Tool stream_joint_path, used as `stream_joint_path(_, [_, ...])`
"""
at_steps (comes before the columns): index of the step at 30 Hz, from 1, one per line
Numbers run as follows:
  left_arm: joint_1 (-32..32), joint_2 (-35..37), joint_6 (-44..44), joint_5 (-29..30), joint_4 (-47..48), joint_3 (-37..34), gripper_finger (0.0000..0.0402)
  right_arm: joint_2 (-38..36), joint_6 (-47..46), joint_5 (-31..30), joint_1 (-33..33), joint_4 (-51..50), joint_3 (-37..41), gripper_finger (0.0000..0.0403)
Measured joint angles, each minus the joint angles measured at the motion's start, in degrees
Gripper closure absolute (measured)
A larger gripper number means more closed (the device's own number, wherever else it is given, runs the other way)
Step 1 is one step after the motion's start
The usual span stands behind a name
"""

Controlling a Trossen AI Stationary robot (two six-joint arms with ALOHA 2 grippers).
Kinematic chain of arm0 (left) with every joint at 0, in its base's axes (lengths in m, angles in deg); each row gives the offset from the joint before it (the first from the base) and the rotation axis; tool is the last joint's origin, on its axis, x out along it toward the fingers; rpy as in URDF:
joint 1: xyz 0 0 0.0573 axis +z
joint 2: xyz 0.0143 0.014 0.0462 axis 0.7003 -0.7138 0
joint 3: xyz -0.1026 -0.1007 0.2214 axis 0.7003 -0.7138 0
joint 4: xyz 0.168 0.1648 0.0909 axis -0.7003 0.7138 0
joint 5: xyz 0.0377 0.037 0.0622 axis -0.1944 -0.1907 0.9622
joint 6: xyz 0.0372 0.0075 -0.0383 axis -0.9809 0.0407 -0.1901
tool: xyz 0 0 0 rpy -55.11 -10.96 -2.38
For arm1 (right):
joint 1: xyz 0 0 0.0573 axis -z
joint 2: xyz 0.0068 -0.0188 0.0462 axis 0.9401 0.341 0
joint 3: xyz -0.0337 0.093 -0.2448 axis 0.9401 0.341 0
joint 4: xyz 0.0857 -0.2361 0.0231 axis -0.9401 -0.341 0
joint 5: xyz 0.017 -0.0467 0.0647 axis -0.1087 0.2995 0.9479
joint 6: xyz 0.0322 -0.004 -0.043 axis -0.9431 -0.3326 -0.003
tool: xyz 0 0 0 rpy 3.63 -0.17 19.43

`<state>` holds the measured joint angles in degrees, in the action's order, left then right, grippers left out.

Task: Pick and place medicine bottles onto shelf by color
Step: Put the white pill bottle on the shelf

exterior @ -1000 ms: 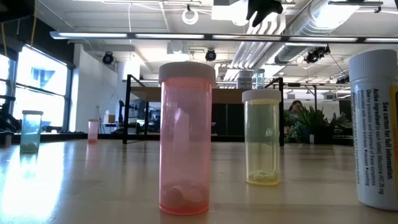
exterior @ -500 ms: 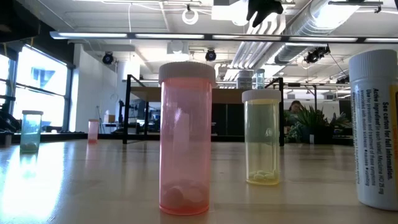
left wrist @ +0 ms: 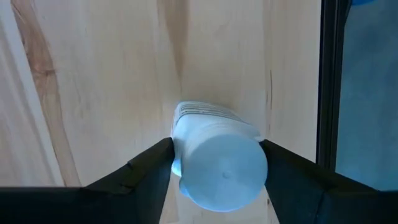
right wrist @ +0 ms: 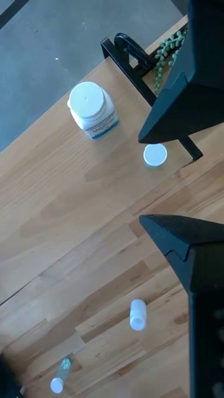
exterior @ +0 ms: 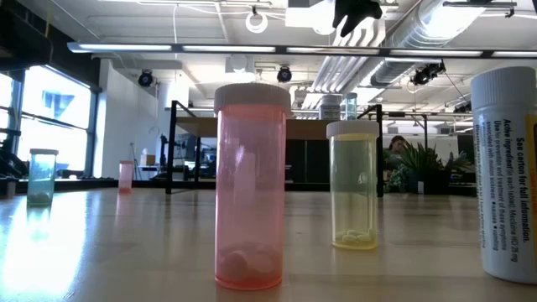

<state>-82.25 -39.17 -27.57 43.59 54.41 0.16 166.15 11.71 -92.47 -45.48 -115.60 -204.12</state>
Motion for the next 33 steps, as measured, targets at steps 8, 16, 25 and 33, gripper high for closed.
stream_joint_path(8, [0.34,0.41,3.48,0.06,-0.11,-0.03,0.0238,0.0,0.02,-0.01,0.0,0.0,0.0,0.0214])
stream_joint_path(16, [3.91,0.97,5.66,2.38,4.46,3.73,0.0234,0.0,0.02,-0.02,0.15,0.0,0.02,0.0214])
stream_joint_path(25, [14.91,4.32,5.58,6.82,11.56,9.37,0.0234,0.0,0.32,-0.02,0.17,0.0,0.0,0.0214])
stream_joint_path(33, [27.89,8.55,5.88,11.92,13.59,14.87,0.0233,0.0,-0.03,-3.57,0.17,0.11,0.0,0.0214])
